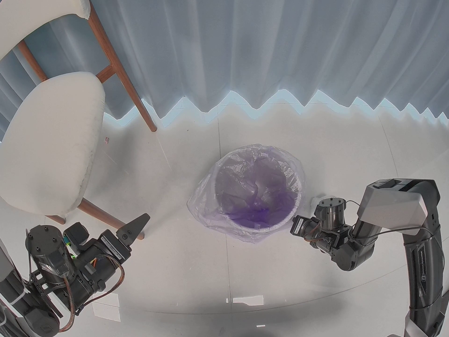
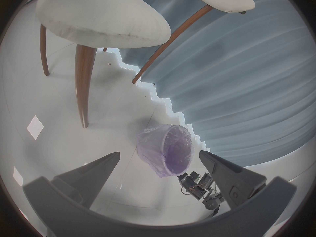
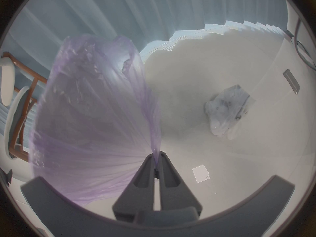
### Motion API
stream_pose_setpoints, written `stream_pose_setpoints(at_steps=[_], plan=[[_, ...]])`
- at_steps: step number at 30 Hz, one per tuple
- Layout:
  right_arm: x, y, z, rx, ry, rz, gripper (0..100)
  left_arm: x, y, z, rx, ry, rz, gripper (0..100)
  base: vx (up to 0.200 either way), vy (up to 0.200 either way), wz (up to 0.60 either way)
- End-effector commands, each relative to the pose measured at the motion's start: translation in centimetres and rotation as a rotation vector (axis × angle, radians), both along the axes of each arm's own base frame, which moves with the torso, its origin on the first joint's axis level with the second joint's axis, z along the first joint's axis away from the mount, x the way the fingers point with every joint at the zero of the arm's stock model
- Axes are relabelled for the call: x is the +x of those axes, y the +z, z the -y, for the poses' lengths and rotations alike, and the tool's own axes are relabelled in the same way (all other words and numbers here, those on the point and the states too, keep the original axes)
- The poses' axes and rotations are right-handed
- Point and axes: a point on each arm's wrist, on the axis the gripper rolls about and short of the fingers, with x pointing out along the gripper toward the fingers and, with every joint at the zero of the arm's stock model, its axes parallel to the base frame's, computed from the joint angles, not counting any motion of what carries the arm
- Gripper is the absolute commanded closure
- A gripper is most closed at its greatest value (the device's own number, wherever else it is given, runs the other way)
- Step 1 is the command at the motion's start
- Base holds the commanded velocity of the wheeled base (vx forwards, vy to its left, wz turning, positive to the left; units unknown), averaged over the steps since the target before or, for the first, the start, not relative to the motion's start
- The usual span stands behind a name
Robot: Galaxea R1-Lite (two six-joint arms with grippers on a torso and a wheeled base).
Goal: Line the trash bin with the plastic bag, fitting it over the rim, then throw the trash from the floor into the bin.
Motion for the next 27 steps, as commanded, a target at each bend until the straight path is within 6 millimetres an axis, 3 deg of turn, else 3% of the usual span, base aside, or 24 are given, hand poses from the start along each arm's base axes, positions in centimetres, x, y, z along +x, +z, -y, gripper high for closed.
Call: stream_pose_setpoints(at_steps=[1, 23, 24, 27], plan=[[0.7, -2.5, 0.0, -0.011, -0.002, -0.034, 100, -0.4, -0.2, -0.2, 0.008, 0.000, -0.013, 0, 0.000, 0.000, 0.00], [2.9, -3.2, 1.9, -0.025, -0.050, -0.090, 100, -0.5, 0.1, -0.3, 0.004, 0.020, 0.001, 0, 0.000, 0.000, 0.00], [2.9, -3.2, 1.9, -0.025, -0.050, -0.090, 0, -0.5, 0.0, -0.3, 0.005, 0.020, 0.000, 0, 0.000, 0.000, 0.00], [2.9, -3.1, 1.9, -0.022, -0.052, -0.078, 0, -0.6, 0.0, -0.3, 0.004, 0.019, -0.001, 0, 0.000, 0.000, 0.00]])
